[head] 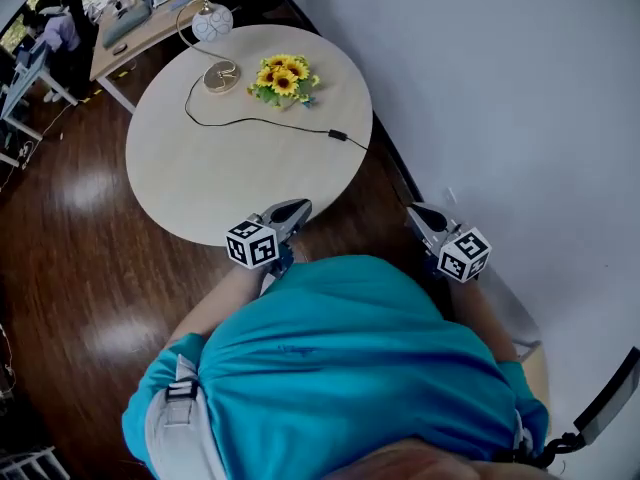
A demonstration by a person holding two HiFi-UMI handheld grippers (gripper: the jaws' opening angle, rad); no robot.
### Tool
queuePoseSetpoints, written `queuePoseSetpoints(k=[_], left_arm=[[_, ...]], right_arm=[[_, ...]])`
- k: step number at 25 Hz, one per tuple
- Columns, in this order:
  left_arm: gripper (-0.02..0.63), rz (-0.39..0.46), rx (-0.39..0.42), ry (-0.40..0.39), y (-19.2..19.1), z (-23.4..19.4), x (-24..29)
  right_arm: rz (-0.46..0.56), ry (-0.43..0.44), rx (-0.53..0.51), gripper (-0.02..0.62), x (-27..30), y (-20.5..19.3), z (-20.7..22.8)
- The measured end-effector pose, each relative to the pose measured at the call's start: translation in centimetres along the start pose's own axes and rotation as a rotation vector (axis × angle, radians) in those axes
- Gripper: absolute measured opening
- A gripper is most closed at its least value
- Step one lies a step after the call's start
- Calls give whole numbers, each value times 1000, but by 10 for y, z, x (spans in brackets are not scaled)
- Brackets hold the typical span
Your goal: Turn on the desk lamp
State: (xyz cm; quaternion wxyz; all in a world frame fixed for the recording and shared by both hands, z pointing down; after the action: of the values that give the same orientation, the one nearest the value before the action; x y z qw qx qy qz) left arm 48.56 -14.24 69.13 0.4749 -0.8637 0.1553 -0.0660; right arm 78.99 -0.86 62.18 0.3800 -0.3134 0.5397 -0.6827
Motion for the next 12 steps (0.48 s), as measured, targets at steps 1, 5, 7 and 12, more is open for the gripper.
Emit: queuePoseSetpoints(k=[1,5,7,12], left_arm=[[20,18,4,23,-2,10,4],[20,85,19,114,2,25,17],[20,105,52,147,4,22,19],[20,155,87,220,-1,-32,42]], right_arm=[[-12,33,-6,2,-3,6,13],[-35,105,2,2,6,18,59],[-41,155,2,2,20,17,74],[-68,220,21,2,88,3,131]])
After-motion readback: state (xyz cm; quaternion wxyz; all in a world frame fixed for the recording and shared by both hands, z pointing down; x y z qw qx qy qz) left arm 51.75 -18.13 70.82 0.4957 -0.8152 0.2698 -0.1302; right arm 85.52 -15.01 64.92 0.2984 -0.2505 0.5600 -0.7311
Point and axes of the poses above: the fingertips, and each gripper's own axes: x forward along the fingers, z to its right, y out of its top, the point moved 8 cm from there along -x, backward along the fingers, and after that the axes turned 9 degrees about z, right-handed, at the moved point
